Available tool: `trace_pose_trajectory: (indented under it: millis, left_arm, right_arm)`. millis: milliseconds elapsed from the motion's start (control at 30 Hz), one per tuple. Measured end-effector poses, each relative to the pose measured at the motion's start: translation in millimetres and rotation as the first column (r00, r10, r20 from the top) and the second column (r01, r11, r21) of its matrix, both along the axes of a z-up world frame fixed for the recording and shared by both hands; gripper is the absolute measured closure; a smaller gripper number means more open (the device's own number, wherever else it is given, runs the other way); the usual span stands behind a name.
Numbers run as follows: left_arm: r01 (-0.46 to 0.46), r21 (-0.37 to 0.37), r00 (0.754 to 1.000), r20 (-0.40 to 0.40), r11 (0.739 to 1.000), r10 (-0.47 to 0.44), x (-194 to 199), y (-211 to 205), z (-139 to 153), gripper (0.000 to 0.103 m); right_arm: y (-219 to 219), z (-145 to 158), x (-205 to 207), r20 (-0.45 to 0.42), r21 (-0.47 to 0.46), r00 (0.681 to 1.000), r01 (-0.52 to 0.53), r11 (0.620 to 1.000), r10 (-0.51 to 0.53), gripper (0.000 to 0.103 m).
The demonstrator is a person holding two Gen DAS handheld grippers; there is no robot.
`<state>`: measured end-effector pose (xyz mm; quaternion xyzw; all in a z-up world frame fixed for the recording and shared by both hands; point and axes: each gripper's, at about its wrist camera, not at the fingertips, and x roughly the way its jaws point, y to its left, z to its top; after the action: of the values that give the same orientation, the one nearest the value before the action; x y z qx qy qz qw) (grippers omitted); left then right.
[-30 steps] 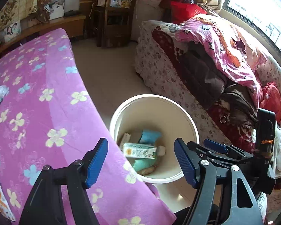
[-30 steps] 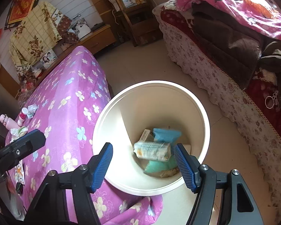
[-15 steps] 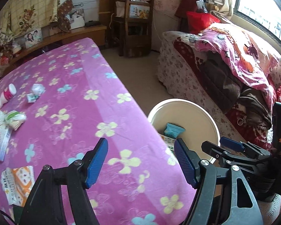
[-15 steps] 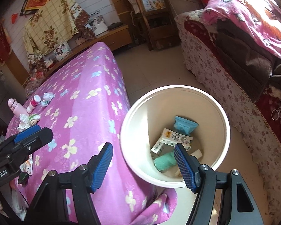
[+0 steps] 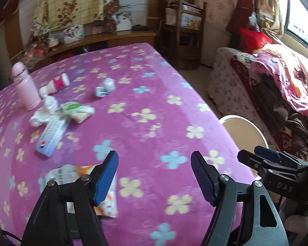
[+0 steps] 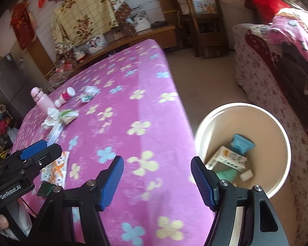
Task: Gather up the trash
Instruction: 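Move left tool to the white tissue while right moves to the clear plastic bag, then grasp the white tissue with left tool while right grasps the clear plastic bag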
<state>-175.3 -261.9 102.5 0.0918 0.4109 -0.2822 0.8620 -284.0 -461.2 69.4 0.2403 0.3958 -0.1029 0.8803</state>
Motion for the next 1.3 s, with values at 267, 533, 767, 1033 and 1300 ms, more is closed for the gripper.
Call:
trace_pose_trajectory:
  millis: [267, 533, 767, 1033, 1300]
  left_arm:
    - [-0.138, 0.025, 0.990, 0.003, 0.990, 0.138, 37.8, 78.9, -6.9, 0.029]
    - [-0.240, 0.015, 0.970, -0.019, 0.971, 0.241, 84.2, 138.2, -12.3, 0.029]
    - [-0.281, -0.014, 0.959, -0.042, 0.960, 0.280, 134.2, 160.9, -21.6, 0.029]
    - [-0.273, -0.025, 0.961, -0.056, 0.962, 0.271, 194.7, 154.5, -38.7, 0.029]
    - [-0.257, -0.023, 0.963, -0.093, 0.966, 0.254, 236.6, 140.3, -63.4, 0.029]
  right_arm:
    - [56.8, 5.3, 45.1, 0.014, 0.003, 0.992, -0.123, 0.992, 0.123, 0.032]
    - [94.0, 2.1, 103.9, 0.012, 0.014, 0.974, -0.228, 0.974, 0.227, 0.032]
    - [106.6, -4.3, 176.6, -0.003, -0.017, 0.963, -0.269, 0.963, 0.269, 0.032]
    - [103.7, -9.9, 265.4, 0.010, -0.035, 0.959, -0.282, 0.959, 0.283, 0.032]
    - [103.5, -22.8, 335.9, -0.015, -0.058, 0.957, -0.290, 0.955, 0.289, 0.031]
